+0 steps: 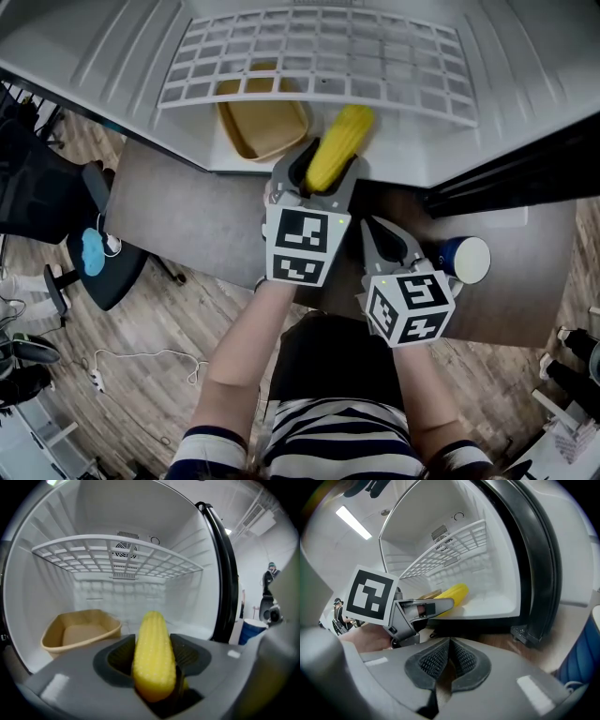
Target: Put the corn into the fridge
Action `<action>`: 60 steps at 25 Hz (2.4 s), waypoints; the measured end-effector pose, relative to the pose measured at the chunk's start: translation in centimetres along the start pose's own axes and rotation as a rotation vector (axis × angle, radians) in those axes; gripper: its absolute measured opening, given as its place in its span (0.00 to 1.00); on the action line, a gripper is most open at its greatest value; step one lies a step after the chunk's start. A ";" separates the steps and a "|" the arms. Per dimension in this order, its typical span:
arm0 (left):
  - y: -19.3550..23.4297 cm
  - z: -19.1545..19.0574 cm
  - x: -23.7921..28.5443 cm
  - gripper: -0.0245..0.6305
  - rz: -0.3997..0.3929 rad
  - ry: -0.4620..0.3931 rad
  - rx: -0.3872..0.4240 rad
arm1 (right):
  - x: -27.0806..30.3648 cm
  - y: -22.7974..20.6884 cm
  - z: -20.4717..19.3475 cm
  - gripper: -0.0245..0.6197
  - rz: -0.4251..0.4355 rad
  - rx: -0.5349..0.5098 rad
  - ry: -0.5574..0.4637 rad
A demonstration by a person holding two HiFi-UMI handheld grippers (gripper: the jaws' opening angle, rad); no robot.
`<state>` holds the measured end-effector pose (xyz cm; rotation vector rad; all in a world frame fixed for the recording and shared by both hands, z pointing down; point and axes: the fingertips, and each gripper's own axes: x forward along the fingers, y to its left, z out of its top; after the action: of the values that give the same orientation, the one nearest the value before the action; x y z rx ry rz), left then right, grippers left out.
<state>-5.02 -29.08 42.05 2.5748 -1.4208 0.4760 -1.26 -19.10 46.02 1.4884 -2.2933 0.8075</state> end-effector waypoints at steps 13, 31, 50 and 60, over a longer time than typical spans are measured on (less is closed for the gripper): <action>-0.5 0.4 -1.1 0.04 -0.009 -0.052 0.016 | -0.3 0.0 -0.1 0.03 0.006 -0.003 0.006; -0.2 -2.4 -8.3 0.04 -0.020 -0.073 -0.030 | -0.1 0.4 0.0 0.03 0.014 -0.003 0.008; 0.2 -3.0 -5.9 0.04 -0.034 -0.006 -0.002 | 0.4 0.4 -0.4 0.03 0.025 0.002 0.019; 0.3 -2.1 -3.5 0.04 -0.053 0.009 0.011 | 1.0 -0.2 -0.4 0.03 0.008 0.001 0.033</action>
<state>-7.44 -25.87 42.75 2.6081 -1.3467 0.4880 -1.50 -19.63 46.95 1.4558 -2.2771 0.8288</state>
